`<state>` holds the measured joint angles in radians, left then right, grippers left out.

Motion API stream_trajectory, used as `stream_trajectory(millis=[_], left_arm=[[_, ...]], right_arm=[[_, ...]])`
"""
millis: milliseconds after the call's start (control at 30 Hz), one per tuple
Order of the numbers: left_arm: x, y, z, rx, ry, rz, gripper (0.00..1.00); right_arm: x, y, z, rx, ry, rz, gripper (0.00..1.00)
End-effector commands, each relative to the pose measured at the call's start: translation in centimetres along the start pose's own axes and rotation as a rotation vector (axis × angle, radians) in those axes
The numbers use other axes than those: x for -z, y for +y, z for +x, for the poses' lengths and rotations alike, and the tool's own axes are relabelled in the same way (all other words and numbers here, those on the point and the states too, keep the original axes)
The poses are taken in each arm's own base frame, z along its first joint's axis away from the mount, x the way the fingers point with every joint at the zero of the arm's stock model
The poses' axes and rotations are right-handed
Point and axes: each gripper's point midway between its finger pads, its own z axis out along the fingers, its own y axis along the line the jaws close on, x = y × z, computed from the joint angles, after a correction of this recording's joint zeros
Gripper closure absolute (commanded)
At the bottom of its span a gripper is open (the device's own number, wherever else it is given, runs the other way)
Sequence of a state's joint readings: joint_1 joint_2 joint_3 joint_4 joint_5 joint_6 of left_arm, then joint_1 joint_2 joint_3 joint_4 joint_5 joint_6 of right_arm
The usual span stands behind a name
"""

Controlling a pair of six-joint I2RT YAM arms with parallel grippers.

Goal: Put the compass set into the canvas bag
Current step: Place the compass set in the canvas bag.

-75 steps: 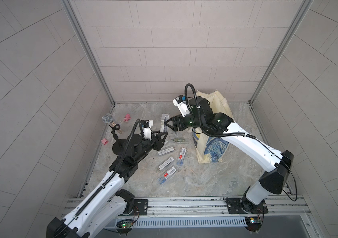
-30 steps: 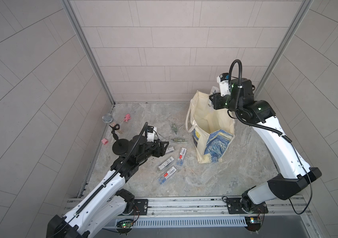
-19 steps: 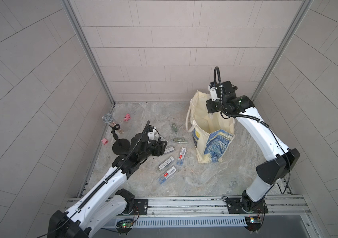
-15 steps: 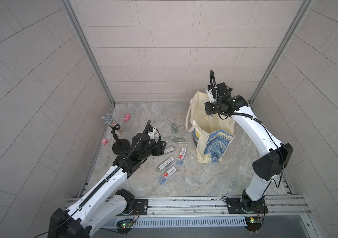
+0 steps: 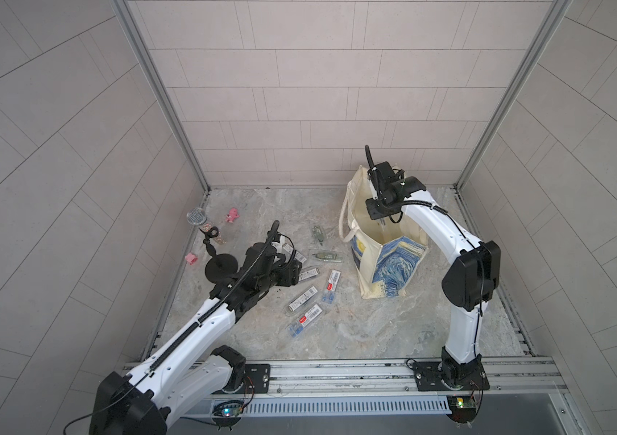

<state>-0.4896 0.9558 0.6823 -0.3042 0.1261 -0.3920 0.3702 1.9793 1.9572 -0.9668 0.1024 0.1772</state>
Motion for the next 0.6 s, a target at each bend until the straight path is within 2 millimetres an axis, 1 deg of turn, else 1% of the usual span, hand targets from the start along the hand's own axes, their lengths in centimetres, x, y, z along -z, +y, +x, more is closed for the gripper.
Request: stream_trajectory(millis=[0, 167, 267, 567], left_arm=[[0.7, -0.2, -0.9, -0.003, -0.030, -0.003, 0.26], [0.7, -0.1, -0.9, -0.006, -0.031, -0.006, 0.26], [0.7, 0.0, -0.9, -0.006, -0.032, -0.009, 0.26], [0.7, 0.1, -0.8, -0.006, -0.035, -0.014, 0.26]], right_arm=[[-0.6, -0.3, 1.2, 0.012, 0.076, 0.022, 1.00], [-2.9, -0.3, 3.0, 0.019, 0.173, 0.053, 1.00], [-3.8, -0.3, 3.7, 0.019, 0.203, 0.058, 1.00], [-4.7, -0.1, 4.6, -0.001, 0.212, 0.031, 1.00]])
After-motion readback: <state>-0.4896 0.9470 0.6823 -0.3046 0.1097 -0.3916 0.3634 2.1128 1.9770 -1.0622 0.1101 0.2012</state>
